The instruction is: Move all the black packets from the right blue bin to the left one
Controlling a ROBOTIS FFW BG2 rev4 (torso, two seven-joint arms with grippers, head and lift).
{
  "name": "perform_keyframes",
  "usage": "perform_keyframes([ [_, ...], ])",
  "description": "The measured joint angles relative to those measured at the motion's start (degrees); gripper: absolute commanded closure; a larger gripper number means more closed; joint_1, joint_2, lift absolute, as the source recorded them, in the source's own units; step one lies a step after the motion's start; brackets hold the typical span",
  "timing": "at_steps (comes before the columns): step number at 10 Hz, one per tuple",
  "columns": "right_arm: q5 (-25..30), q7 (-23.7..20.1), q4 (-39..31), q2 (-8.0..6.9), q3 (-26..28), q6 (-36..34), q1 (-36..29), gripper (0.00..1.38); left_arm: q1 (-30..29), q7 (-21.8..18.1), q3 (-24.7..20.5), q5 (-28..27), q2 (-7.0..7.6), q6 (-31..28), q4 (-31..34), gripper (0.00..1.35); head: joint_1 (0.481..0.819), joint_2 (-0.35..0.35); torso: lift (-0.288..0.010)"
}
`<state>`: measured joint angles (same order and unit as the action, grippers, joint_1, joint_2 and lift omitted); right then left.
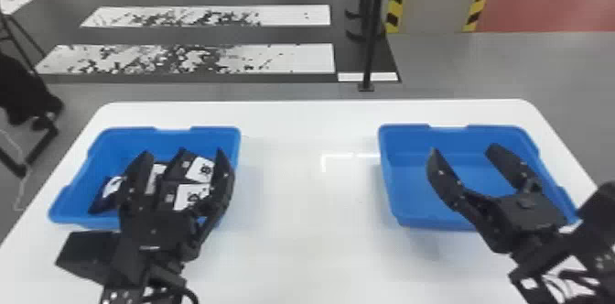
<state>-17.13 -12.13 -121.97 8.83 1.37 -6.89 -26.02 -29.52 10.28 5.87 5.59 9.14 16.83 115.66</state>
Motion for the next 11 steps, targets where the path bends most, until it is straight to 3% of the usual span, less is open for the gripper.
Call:
perform_keyframes([
  [11,-1.0,0.2,0.2,-0.04,0.2,1.9,-0.6,0.13,-0.1,0.0,-0.1,0.6,-0.01,-0.1,0.0,0.09,0.695,0.035,-0.168],
])
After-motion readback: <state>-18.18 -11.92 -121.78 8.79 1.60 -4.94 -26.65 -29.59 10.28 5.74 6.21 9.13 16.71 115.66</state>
